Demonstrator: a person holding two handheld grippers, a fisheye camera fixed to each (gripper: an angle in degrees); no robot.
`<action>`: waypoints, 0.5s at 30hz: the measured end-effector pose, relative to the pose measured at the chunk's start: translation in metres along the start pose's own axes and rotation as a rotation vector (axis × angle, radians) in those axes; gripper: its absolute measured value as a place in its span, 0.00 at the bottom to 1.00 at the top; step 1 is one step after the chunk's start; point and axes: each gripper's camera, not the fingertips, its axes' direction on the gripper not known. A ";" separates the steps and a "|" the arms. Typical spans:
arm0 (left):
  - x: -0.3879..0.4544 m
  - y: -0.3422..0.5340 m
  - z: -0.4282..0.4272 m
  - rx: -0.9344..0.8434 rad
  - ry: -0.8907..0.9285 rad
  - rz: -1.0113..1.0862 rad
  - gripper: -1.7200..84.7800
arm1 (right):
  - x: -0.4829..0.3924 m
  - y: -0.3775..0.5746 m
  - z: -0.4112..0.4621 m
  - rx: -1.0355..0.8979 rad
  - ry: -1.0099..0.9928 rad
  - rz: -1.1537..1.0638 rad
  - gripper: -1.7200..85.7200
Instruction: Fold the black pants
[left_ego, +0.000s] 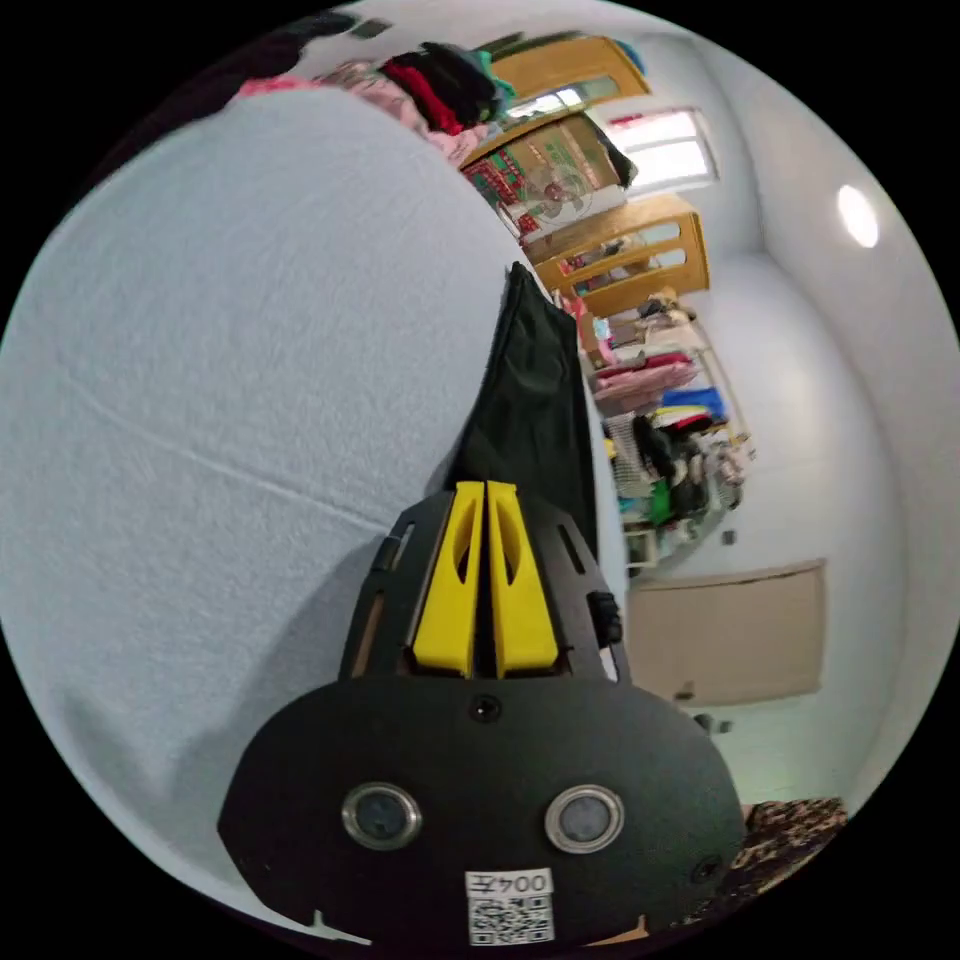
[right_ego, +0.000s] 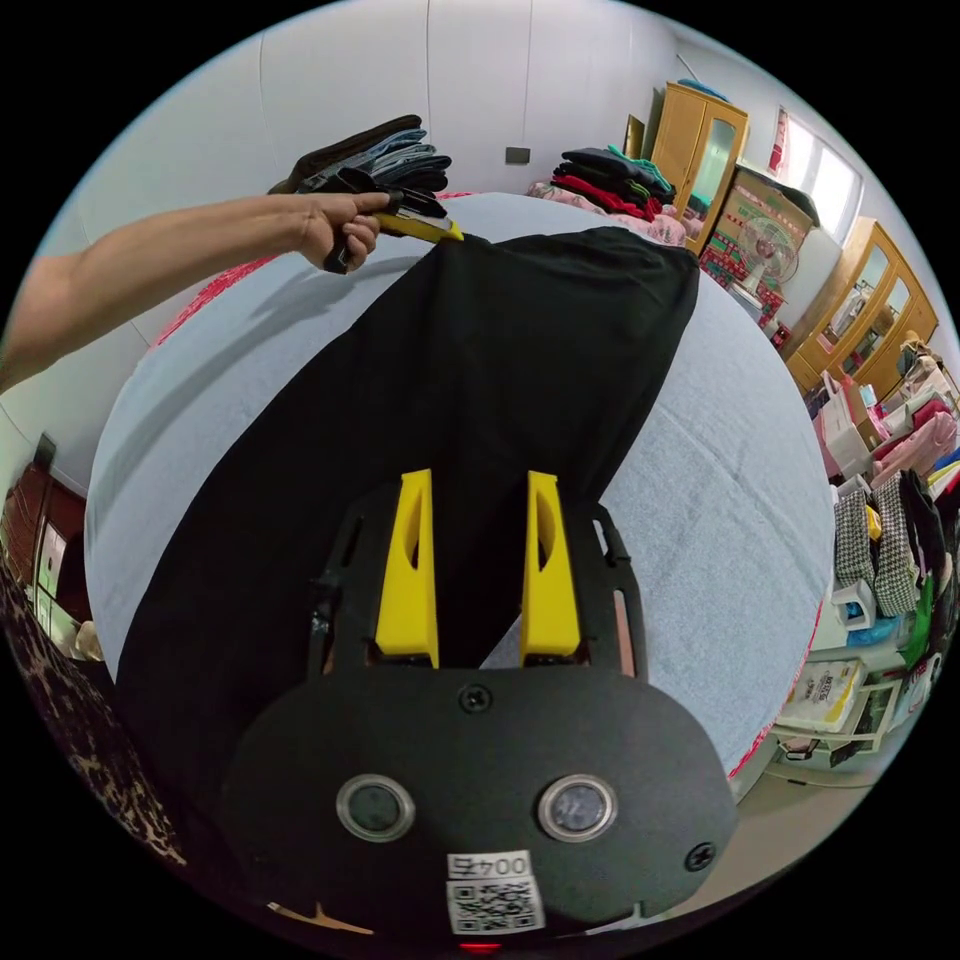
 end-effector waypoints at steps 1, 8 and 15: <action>0.008 -0.001 0.009 -0.039 -0.110 0.057 0.04 | 0.001 0.000 0.000 0.000 0.000 0.000 0.17; 0.005 0.016 0.023 -0.003 0.001 0.023 0.08 | 0.010 -0.006 -0.003 0.001 0.002 0.003 0.17; 0.056 0.077 0.028 0.089 -0.116 0.182 0.10 | 0.022 -0.012 -0.006 0.002 0.005 0.007 0.17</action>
